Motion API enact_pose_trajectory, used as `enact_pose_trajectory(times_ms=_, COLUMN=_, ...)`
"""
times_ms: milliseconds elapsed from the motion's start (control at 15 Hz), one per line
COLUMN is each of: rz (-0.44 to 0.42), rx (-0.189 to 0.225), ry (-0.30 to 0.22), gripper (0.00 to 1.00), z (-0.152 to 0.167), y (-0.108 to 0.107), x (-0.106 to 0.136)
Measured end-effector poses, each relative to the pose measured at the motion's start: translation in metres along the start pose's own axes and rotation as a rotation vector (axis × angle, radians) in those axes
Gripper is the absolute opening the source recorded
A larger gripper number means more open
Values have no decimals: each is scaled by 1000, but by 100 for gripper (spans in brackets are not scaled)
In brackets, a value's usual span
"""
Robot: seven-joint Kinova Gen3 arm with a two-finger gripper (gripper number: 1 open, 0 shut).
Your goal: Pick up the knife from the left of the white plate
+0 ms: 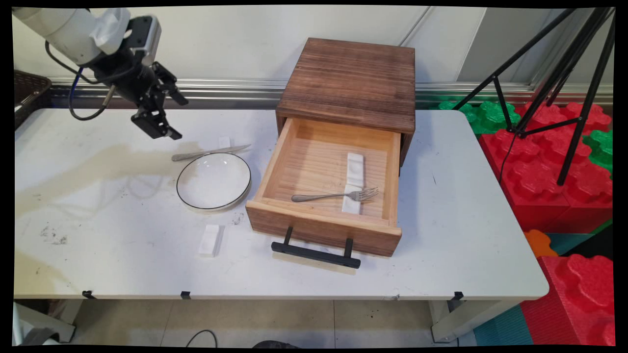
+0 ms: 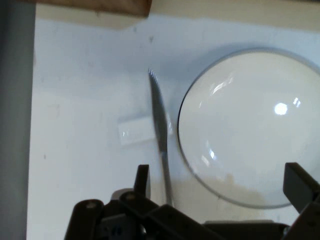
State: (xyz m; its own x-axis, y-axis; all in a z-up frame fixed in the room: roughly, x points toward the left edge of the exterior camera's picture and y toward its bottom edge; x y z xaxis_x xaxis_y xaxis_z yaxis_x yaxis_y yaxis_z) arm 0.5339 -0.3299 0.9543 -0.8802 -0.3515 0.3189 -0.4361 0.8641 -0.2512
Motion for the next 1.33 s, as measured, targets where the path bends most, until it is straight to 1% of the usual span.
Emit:
enact_pose_trajectory(times_ms=333, rz=9, rx=6, ry=-71, gripper=100, z=29, y=-16, x=-28)
enact_pose_trajectory(times_ms=600, rz=0, rx=6, ry=-106, gripper=100, z=59, y=-30, x=-42)
enact_pose_trajectory(times_ms=867, rz=-12, rx=2, ry=-128, gripper=100, z=85, y=-44, x=-52)
enact_pose_trajectory(times_ms=1333, rz=-37, rx=-16, ry=-131, gripper=100, z=118, y=-58, x=-58)
